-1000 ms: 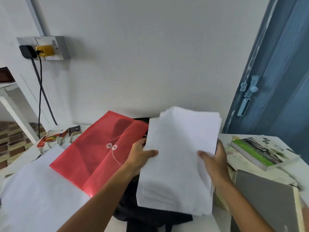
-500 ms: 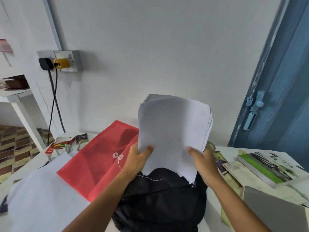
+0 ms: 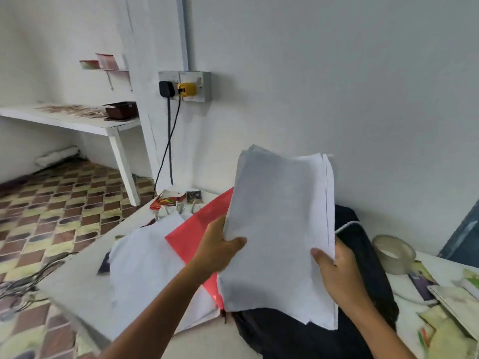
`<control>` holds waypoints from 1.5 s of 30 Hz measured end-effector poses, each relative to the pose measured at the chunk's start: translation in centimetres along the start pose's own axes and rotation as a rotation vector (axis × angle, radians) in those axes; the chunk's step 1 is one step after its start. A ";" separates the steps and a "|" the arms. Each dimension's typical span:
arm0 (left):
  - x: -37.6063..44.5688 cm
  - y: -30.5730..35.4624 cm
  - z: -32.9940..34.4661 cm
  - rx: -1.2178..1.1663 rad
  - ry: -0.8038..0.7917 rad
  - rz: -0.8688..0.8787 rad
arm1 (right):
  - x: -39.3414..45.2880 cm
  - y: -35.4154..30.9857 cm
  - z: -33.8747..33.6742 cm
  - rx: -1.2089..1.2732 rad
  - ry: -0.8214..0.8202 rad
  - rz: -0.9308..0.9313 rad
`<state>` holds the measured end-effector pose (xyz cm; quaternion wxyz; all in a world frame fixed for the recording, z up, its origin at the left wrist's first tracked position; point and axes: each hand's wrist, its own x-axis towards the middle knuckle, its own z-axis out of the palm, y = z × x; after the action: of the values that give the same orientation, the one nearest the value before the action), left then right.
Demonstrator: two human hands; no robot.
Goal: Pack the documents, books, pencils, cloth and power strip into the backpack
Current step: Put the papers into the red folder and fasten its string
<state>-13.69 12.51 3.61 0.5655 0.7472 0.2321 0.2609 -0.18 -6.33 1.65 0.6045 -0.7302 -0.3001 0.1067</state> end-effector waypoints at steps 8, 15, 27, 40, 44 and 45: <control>-5.2 -10.2 -13.3 0.445 0.523 -0.342 | -1.5 1.0 9.9 0.201 -0.164 0.297; -6.9 -14.3 -16.3 0.463 0.519 -0.560 | -2.3 2.4 15.7 0.280 -0.112 0.356; -4.4 -14.5 -18.7 -0.345 0.742 -0.648 | -2.1 4.7 15.6 0.399 0.009 0.468; -3.3 -12.5 -18.2 -0.070 0.441 -0.457 | -2.6 4.1 15.9 0.347 -0.050 0.419; -3.0 -11.3 -19.7 0.176 0.516 -0.373 | -2.6 3.8 16.2 0.308 -0.068 0.400; -2.9 -10.5 -20.3 0.240 0.537 -0.325 | -2.7 3.7 16.1 0.299 -0.068 0.397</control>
<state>-29.67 27.98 -2.40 0.4262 0.6664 0.5179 0.3258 -9.52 5.05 -6.37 0.6625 -0.6734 -0.1517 0.2909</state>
